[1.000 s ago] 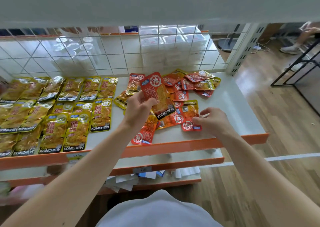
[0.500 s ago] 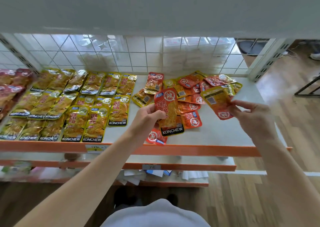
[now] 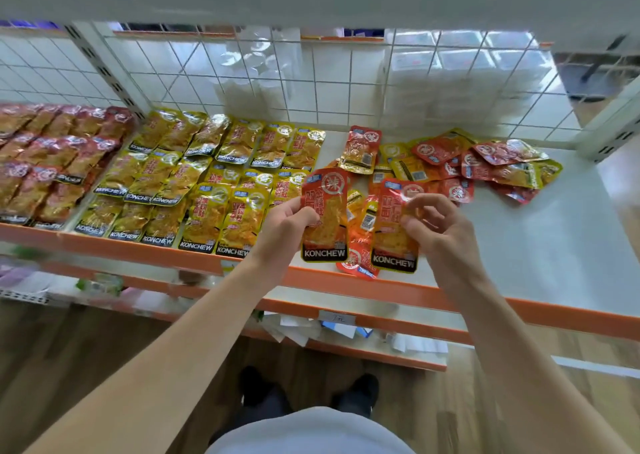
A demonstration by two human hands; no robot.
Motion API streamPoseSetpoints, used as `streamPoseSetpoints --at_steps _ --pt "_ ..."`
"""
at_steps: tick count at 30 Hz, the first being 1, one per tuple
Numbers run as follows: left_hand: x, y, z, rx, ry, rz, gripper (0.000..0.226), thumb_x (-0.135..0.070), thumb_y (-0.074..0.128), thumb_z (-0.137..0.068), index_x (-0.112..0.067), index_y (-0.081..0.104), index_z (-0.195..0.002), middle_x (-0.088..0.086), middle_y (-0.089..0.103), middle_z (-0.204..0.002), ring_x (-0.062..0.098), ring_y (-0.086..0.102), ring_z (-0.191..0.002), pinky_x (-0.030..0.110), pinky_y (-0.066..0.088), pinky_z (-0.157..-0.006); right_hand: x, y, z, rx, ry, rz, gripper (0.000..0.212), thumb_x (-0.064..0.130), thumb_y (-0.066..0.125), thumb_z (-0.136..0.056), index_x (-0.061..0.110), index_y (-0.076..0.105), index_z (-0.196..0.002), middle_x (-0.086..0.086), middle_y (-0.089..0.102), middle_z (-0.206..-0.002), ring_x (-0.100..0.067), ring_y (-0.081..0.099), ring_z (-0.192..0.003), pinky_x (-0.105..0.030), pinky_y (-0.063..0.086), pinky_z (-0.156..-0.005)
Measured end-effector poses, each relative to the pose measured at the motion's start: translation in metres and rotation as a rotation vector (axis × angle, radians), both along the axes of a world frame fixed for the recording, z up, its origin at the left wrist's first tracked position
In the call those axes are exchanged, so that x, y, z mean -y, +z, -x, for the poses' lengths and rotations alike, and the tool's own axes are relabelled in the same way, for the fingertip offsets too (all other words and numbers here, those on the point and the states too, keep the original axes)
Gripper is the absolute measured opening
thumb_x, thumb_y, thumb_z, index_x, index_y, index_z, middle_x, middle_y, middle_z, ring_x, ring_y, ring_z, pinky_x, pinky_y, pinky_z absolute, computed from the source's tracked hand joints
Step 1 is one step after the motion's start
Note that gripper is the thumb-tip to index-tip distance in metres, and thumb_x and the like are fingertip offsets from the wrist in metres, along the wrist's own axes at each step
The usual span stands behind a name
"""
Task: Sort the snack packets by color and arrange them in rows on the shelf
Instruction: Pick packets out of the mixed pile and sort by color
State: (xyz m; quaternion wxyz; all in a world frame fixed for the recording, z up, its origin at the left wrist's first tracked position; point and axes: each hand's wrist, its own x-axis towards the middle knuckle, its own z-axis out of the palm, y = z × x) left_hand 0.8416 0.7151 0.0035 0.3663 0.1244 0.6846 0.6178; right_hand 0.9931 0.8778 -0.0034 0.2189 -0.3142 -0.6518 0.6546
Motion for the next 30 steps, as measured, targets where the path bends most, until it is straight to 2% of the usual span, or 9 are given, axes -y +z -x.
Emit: streamPoseSetpoints --at_steps 2,4,7,9,13,17,20,23,30 --pt "0.01 -0.001 0.006 -0.006 0.019 -0.003 0.025 -0.004 0.047 -0.098 -0.022 0.066 -0.097 -0.005 0.068 -0.074 0.012 0.061 -0.07 0.018 0.046 -0.056 0.012 0.002 0.01 0.003 0.032 0.002 0.026 0.001 0.066 -0.092 0.027 0.067 -0.091 -0.011 0.071 -0.097 -0.025 0.068 -0.091 -0.048 0.06 -0.082" --pt "0.021 -0.001 0.012 0.0 0.03 -0.012 0.026 -0.005 0.047 -0.1 -0.023 0.065 -0.098 -0.005 0.07 -0.073 0.008 0.065 -0.067 0.016 0.049 -0.053 0.024 0.008 0.021 -0.02 0.037 0.015 0.026 0.0 0.065 -0.092 0.026 0.065 -0.094 -0.018 0.071 -0.095 -0.029 0.07 -0.089 -0.052 0.06 -0.08" --pt "0.039 0.001 0.027 -0.044 0.046 -0.024 0.024 -0.008 0.051 -0.1 -0.025 0.066 -0.096 -0.002 0.072 -0.081 0.013 0.067 -0.077 0.024 0.055 -0.071 0.043 0.016 0.04 -0.08 0.006 0.087 0.031 -0.003 0.066 -0.091 0.02 0.053 -0.106 -0.013 0.075 -0.088 -0.025 0.074 -0.083 -0.042 0.062 -0.07" --pt "0.054 0.001 0.039 -0.071 0.054 -0.031 0.02 -0.009 0.056 -0.099 -0.026 0.065 -0.101 -0.005 0.072 -0.085 0.018 0.065 -0.087 0.036 0.052 -0.087 0.057 0.017 0.053 -0.061 -0.02 0.093 0.04 -0.001 0.07 -0.088 0.022 0.052 -0.115 -0.011 0.075 -0.094 -0.024 0.075 -0.086 -0.04 0.062 -0.073" --pt "0.089 0.002 0.064 -0.088 0.066 -0.055 0.032 -0.006 0.057 -0.098 -0.025 0.057 -0.123 -0.003 0.072 -0.086 0.015 0.067 -0.084 0.034 0.056 -0.08 0.093 0.016 0.081 -0.005 -0.031 0.037 0.034 0.002 0.072 -0.088 0.009 0.065 -0.12 -0.005 0.077 -0.1 -0.018 0.074 -0.092 -0.035 0.061 -0.082" --pt "0.127 0.001 0.086 -0.081 0.084 -0.088 0.031 -0.005 0.057 -0.099 -0.029 0.056 -0.118 0.009 0.072 -0.099 0.024 0.07 -0.089 0.046 0.06 -0.083 0.133 0.016 0.105 -0.011 -0.058 0.114 0.026 0.004 0.07 -0.089 0.012 0.067 -0.114 -0.004 0.078 -0.096 -0.02 0.075 -0.088 -0.03 0.062 -0.074" --pt "0.155 -0.002 0.103 -0.074 0.098 -0.11 0.031 -0.007 0.058 -0.099 -0.032 0.057 -0.117 0.008 0.074 -0.101 0.022 0.072 -0.089 0.04 0.062 -0.078 0.16 0.016 0.12 -0.011 -0.053 0.189 0.03 0.004 0.068 -0.09 0.007 0.064 -0.12 -0.009 0.076 -0.104 -0.024 0.074 -0.094 -0.036 0.061 -0.079" --pt "0.179 -0.005 0.119 -0.068 0.11 -0.119 0.035 -0.009 0.06 -0.099 -0.027 0.055 -0.128 0.003 0.074 -0.096 0.02 0.073 -0.088 0.032 0.06 -0.073 0.186 0.016 0.132 -0.007 -0.077 0.196 0.031 0.005 0.067 -0.09 0.004 0.063 -0.122 -0.008 0.075 -0.107 -0.025 0.073 -0.099 -0.038 0.06 -0.085" --pt "0.225 -0.003 0.144 -0.066 0.082 -0.139 0.036 -0.006 0.059 -0.099 -0.022 0.054 -0.13 0.007 0.072 -0.098 0.008 0.072 -0.077 0.019 0.055 -0.063 0.239 0.017 0.154 -0.013 -0.125 0.248 0.021 0.004 0.066 -0.091 0.01 0.065 -0.111 -0.007 0.077 -0.101 -0.024 0.074 -0.096 -0.035 0.06 -0.078"
